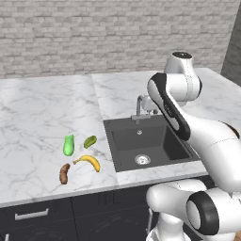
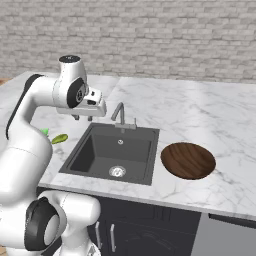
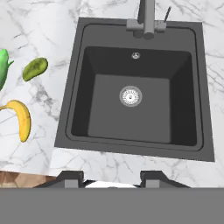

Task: There is a mixed pile of frozen fruits and vegetables on the counter. Locate all the frozen vegetables and place the items in a bowl on the counter. Take all the frozen fruits and defrost them in a running sink.

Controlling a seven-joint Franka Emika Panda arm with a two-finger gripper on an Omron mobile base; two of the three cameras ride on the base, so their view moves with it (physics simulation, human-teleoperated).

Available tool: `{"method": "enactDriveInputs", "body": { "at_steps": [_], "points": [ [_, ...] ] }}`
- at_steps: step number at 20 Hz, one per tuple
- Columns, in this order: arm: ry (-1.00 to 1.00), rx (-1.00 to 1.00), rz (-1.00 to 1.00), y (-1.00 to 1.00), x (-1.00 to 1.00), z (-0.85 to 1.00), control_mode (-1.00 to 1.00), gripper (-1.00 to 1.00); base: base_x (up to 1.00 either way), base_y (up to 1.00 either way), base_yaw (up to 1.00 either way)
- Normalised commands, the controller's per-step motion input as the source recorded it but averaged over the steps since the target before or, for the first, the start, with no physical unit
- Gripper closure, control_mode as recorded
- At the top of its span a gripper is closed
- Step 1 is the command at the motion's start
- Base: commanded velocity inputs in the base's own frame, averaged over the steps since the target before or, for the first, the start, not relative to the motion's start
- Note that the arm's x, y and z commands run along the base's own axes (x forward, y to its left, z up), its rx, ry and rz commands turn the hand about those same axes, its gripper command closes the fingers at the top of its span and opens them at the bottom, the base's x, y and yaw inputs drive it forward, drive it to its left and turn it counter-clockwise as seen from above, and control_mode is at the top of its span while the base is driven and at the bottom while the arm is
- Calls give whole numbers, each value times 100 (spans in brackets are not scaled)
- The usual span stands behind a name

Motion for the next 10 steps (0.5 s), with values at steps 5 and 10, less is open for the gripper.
{"method": "enactDriveInputs", "body": {
  "at_steps": [5,10],
  "points": [
    [2,2,0,11,-1,-5,-100,-100,0,0,0],
    [2,1,0,32,0,-9,-100,-100,0,0,0]
  ]
}}
